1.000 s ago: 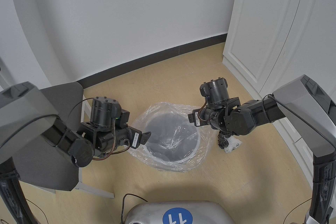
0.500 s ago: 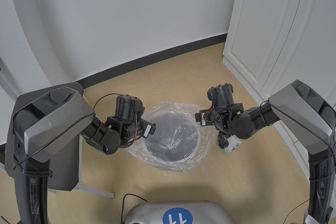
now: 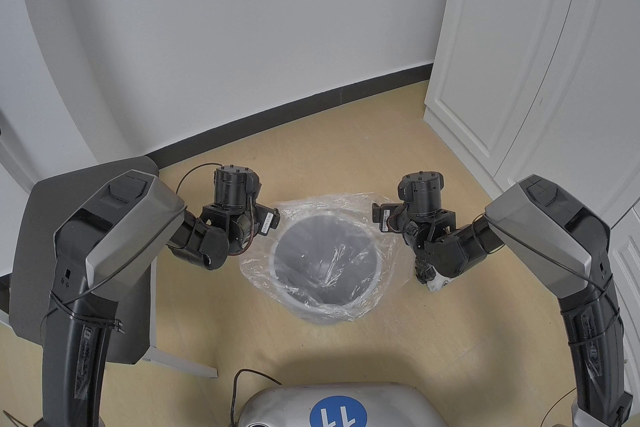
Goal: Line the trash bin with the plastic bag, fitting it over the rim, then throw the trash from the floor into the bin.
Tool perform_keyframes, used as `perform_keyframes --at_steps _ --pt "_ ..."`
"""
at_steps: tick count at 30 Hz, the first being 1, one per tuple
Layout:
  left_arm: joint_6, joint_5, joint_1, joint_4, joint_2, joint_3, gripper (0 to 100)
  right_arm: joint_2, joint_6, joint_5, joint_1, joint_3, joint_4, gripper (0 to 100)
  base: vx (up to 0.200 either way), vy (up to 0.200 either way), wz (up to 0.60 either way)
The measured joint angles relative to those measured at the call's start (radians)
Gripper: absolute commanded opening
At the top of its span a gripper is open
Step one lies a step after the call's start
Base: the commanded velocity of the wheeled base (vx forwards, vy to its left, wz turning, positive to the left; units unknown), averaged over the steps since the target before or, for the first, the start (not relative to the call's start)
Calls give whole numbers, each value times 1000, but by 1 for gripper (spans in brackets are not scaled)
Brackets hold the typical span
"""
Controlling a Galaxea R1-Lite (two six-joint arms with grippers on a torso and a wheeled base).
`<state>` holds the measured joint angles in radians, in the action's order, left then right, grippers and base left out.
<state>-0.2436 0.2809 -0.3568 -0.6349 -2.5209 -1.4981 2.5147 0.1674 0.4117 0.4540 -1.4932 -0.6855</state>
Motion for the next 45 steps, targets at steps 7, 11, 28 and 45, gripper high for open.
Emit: perform_keyframes --at_steps 7,11,28,45 --pt "14 6 7 1 -102 -180 100 64 -1 11 -20 -41 -109 100 0 0 0" --pt "32 17 10 17 -164 -284 100 112 -2 12 -30 -62 -189 100 0 0 0" --pt "42 24 48 37 -279 -320 100 300 -1 12 -69 -163 -238 100 0 0 0" --pt "93 21 64 -57 -82 64 100 164 -14 14 -47 49 -264 100 0 0 0"
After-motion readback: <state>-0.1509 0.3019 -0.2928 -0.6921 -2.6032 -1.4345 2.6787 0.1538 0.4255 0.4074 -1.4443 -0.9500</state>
